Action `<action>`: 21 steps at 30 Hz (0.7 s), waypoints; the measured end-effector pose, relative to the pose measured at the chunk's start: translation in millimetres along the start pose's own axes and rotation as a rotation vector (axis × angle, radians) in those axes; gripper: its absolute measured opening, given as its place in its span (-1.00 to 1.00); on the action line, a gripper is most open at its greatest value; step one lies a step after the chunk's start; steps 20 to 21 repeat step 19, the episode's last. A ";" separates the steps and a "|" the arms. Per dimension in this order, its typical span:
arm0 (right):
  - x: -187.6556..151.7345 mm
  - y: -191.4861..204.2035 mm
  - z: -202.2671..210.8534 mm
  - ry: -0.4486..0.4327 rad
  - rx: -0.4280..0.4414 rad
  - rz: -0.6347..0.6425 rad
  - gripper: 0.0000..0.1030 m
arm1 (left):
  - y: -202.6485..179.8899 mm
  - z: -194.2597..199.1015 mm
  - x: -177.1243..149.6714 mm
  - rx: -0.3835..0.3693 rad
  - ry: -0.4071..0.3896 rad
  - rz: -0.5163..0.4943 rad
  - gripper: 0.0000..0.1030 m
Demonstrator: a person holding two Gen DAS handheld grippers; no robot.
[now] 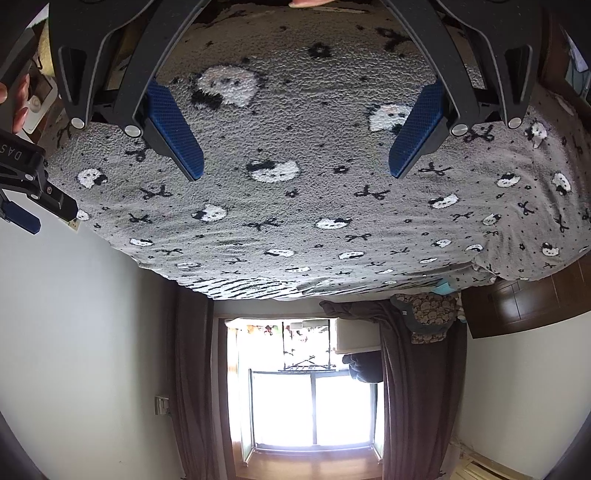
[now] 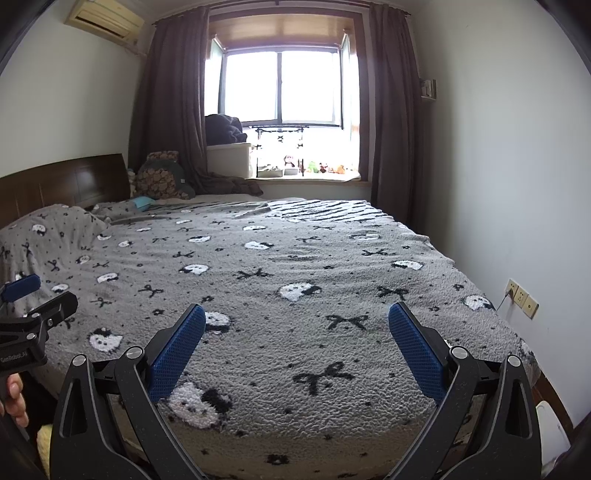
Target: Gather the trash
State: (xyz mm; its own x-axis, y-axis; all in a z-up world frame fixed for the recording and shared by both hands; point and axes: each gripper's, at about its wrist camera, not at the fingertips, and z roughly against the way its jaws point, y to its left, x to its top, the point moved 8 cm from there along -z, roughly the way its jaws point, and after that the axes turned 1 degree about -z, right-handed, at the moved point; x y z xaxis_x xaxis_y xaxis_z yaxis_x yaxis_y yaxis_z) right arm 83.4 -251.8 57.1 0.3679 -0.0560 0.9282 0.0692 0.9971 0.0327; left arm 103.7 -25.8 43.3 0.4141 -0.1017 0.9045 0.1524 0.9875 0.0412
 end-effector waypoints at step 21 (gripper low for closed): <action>-1.8 1.2 0.4 0.002 -0.001 0.003 0.93 | 2.7 -2.3 -2.9 0.019 0.016 -0.004 0.84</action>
